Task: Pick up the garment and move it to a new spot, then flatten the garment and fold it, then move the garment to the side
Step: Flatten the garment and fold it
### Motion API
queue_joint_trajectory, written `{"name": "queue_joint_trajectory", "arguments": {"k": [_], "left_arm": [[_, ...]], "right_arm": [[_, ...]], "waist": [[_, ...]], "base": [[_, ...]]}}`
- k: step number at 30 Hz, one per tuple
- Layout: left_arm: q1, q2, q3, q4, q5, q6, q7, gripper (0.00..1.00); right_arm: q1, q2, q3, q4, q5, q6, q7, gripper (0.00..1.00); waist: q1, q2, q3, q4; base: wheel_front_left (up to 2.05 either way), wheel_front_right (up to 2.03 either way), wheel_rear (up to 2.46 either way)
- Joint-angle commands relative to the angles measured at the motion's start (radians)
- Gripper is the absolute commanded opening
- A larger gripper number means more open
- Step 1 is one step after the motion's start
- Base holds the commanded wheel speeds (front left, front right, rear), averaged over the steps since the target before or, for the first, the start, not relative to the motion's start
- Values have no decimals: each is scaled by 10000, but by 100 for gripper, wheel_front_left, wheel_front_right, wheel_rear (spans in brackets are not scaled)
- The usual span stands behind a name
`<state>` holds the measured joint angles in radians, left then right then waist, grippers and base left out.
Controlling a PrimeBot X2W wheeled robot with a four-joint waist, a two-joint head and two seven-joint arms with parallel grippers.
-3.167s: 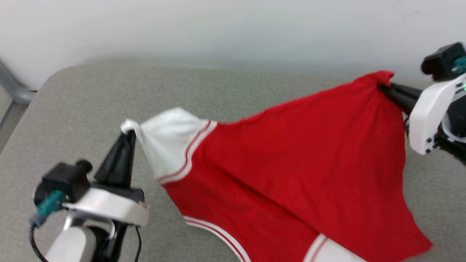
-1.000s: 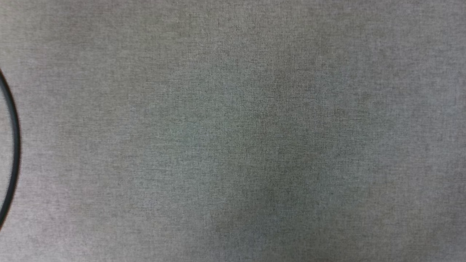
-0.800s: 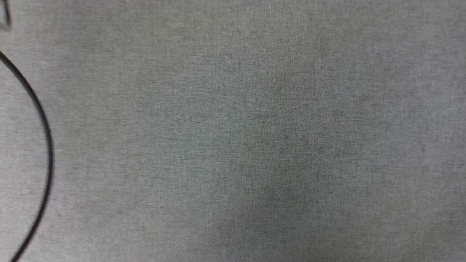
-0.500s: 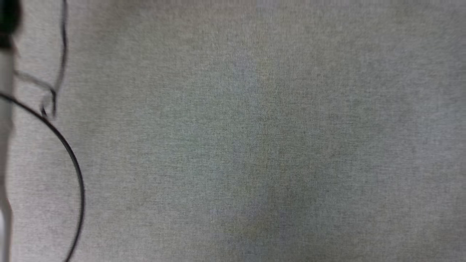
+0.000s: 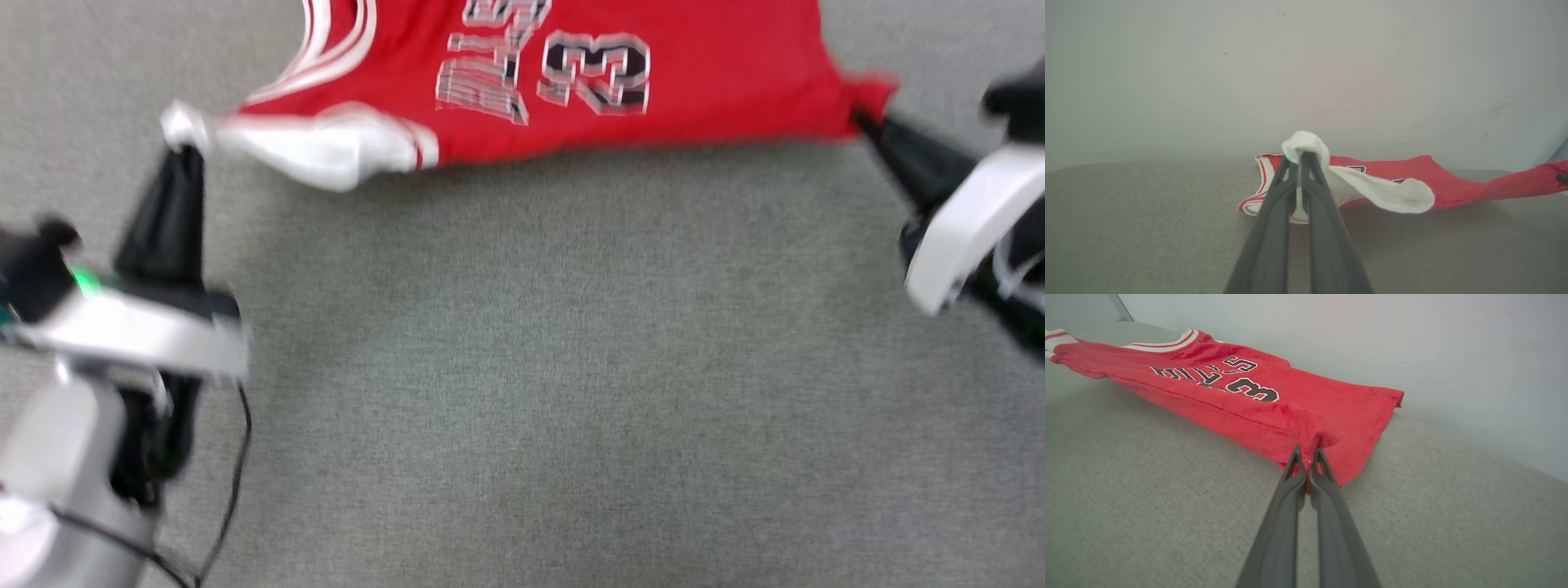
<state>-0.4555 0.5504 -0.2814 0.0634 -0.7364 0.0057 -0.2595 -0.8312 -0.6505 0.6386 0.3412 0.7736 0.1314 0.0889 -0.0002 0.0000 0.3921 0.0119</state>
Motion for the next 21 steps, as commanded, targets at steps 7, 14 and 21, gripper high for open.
{"name": "queue_joint_trajectory", "arguments": {"k": [7,14,21], "left_arm": [[2777,-275,-209,-618,-706,330,50,0],[4351,-433,-302,-685,-1288,391,151,0],[6257,-720,-367,-663,-2154,385,245,0]], "right_arm": [[2328,-176,-235,-407,92,-15,234,0],[3992,-167,-649,-534,139,-15,354,0],[5614,141,-766,-575,33,-15,546,0]], "waist": [[2,0,-1420,-20],[2,0,-2201,-26],[2,0,-3222,-161]], "base": [[0,0,0],[0,0,0],[0,0,0]]}}
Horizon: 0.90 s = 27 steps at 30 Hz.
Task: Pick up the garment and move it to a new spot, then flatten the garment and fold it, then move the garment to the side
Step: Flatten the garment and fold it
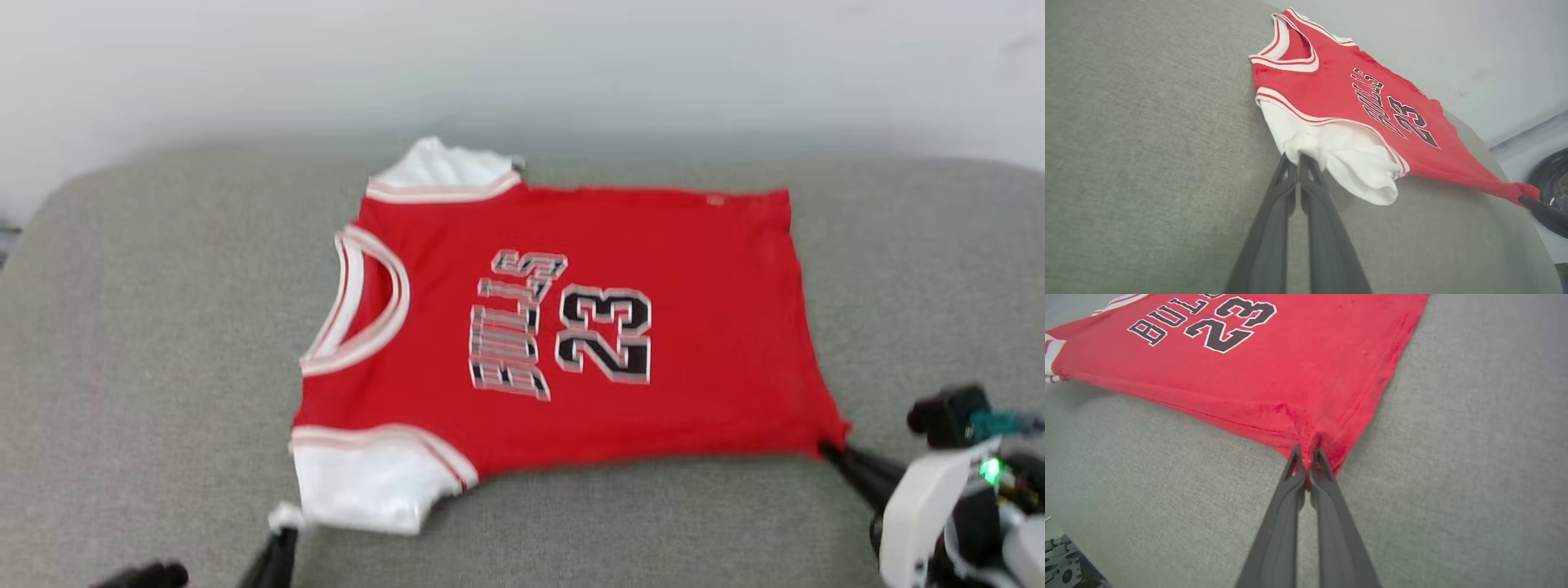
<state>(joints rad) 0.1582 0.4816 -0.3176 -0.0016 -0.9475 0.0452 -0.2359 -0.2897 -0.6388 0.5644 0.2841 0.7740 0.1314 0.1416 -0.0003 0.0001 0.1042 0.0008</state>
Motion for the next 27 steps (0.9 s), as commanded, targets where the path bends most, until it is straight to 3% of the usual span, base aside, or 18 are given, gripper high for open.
{"name": "queue_joint_trajectory", "arguments": {"k": [1,18,27], "left_arm": [[363,-39,-60,-34,-154,-62,73,0],[2159,-15,-777,33,-1219,-443,1153,0],[1978,52,-789,259,-920,-366,958,0]], "right_arm": [[427,34,-27,-36,44,-15,72,0],[3685,-91,-1211,-275,49,-15,92,0],[4195,200,-1778,-639,-107,-15,154,0]], "waist": [[3,-1,-444,-39],[3,-1,-1326,575],[3,-1,-1348,573]], "base": [[0,0,0],[0,0,0],[0,0,0]]}}
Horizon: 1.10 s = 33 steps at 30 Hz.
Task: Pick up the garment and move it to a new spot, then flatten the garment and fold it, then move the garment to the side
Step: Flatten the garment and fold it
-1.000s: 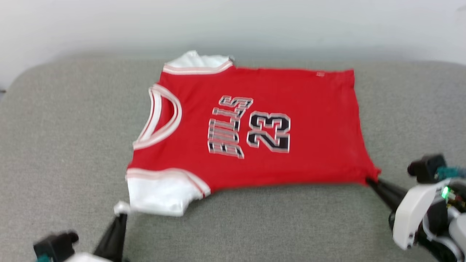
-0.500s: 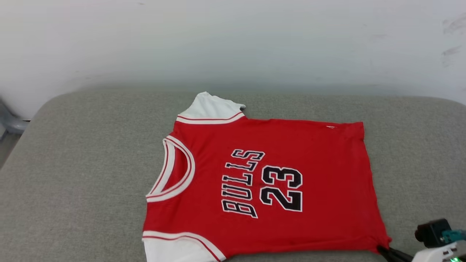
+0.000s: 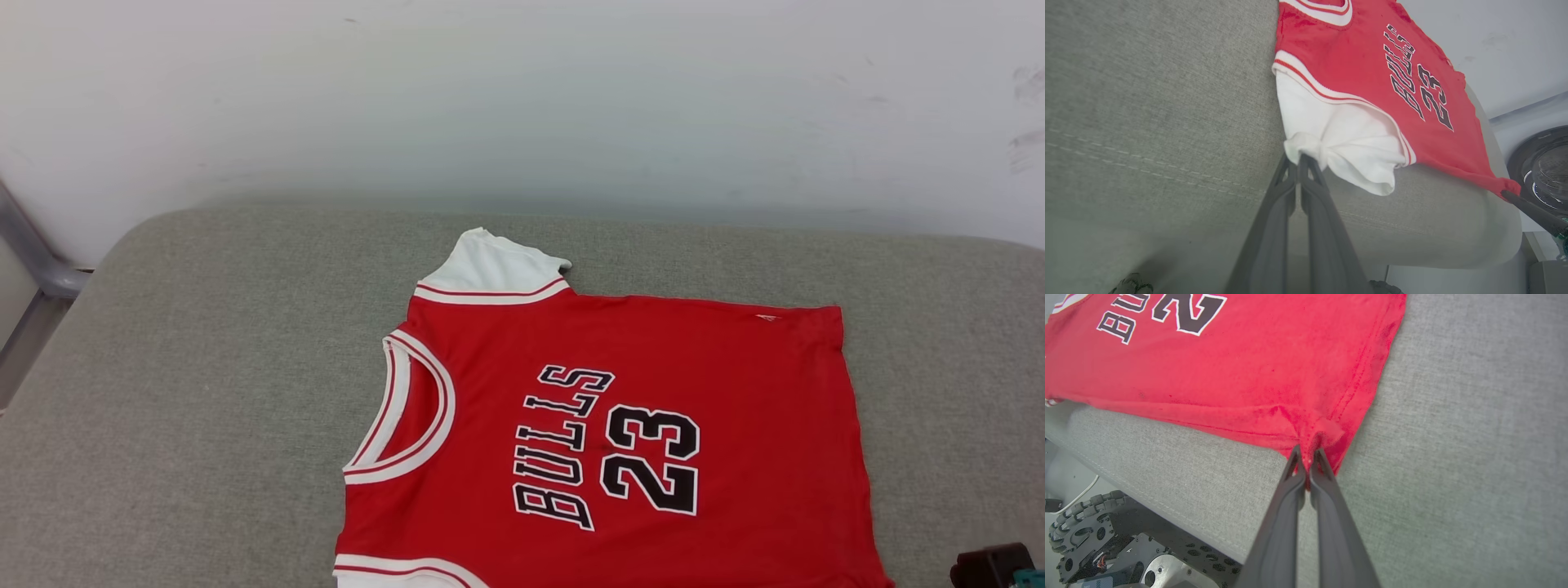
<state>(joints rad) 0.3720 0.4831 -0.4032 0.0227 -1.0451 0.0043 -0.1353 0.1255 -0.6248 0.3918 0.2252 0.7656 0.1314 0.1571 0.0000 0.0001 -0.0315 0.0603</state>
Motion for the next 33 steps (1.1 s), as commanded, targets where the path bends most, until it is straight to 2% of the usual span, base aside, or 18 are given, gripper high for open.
{"name": "queue_joint_trajectory", "arguments": {"k": [1,9,15,23,33], "left_arm": [[-216,58,44,20,104,30,-33,0],[-1278,361,218,-20,682,156,-162,0],[-2370,642,289,47,1025,73,71,0],[-4324,1018,284,531,1390,-316,652,0],[-6649,975,5,1993,1649,-846,1171,0]], "right_arm": [[-20,114,-104,-103,-58,-15,-44,0],[-651,402,-75,-272,-186,-13,5,0],[-1166,552,-63,-323,75,-13,-49,0],[-2069,673,45,-406,219,-13,-62,0],[-3563,790,246,56,211,-13,87,0]], "waist": [[0,-1,14,-39],[0,-1,158,-380],[0,-1,315,-695],[0,-1,993,-1008],[0,-1,2238,-1429]], "base": [[0,0,0],[0,0,0],[0,0,0],[0,0,0],[0,0,0]]}}
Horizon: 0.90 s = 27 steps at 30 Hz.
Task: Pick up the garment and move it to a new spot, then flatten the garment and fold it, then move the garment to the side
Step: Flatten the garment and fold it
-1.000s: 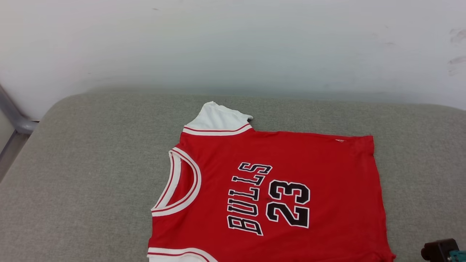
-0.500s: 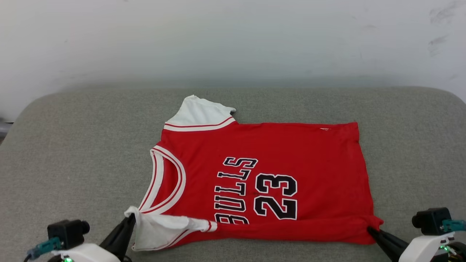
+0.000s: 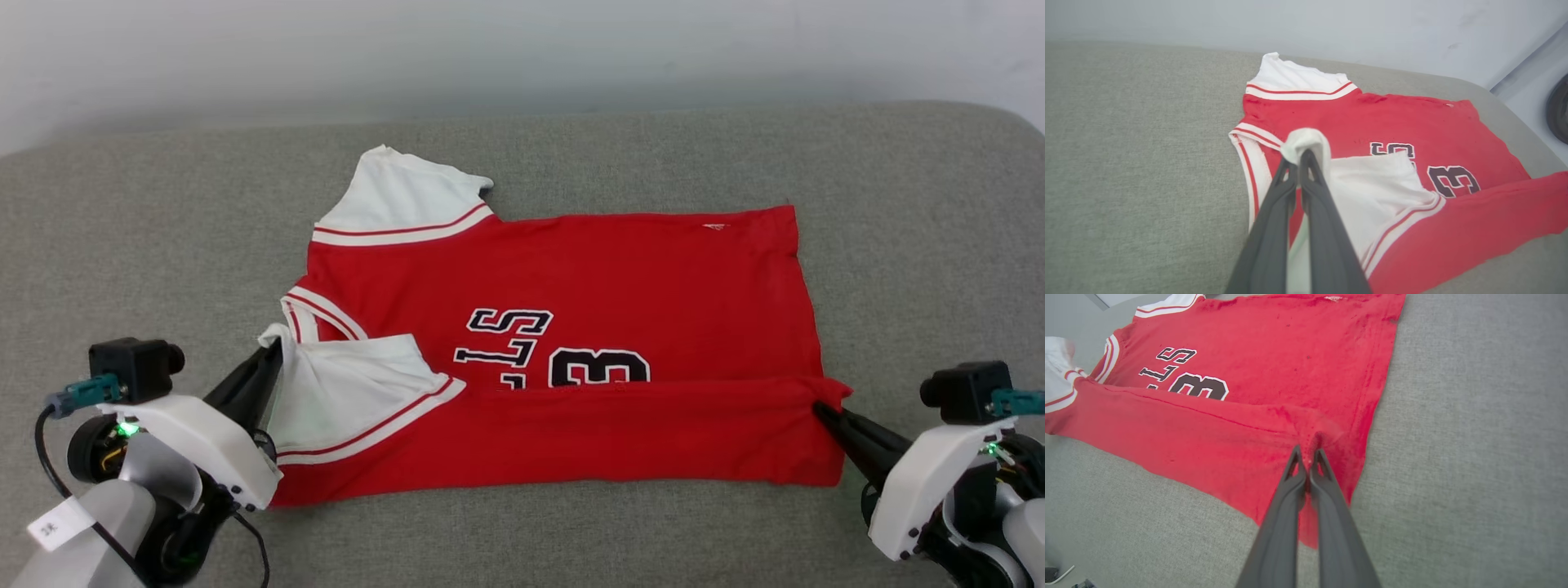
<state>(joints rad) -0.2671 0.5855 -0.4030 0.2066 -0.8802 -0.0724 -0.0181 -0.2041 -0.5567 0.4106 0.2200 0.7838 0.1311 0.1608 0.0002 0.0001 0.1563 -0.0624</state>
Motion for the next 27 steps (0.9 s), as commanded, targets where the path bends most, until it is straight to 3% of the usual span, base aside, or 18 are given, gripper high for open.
{"name": "queue_joint_trajectory", "arguments": {"k": [1,9,19,20,21,22,27], "left_arm": [[-427,-104,-44,349,-7,-138,52,0],[-1411,-466,-477,2121,135,-407,-113,0],[-1779,-822,-1063,3851,242,-551,-748,0],[-1856,-823,-1087,4015,285,-547,-851,23],[-1934,-832,-1122,4146,329,-543,-946,86],[-2011,-848,-1176,4228,384,-546,-1049,100],[-2308,-752,-1317,4443,455,-564,-1263,100]], "right_arm": [[-404,127,95,226,51,-8,78,0],[-1241,311,643,1218,-115,-10,74,0],[-1306,433,1044,1873,275,-11,-117,0],[-1284,443,1002,1927,331,-11,-187,27],[-1256,452,999,1989,364,-11,-183,77],[-1236,452,1011,1996,400,-11,-237,100],[-1067,407,936,1896,498,-8,-578,100]], "waist": [[-2,-1,470,-221],[-2,-1,1046,-291],[-2,-1,815,-285],[-2,-1,745,-266],[-2,-1,662,-248],[-2,-1,569,-215],[-2,-1,87,-54]], "base": [[0,0,0],[0,0,0],[0,0,0],[0,0,0],[0,0,0],[0,0,0],[0,0,0]]}}
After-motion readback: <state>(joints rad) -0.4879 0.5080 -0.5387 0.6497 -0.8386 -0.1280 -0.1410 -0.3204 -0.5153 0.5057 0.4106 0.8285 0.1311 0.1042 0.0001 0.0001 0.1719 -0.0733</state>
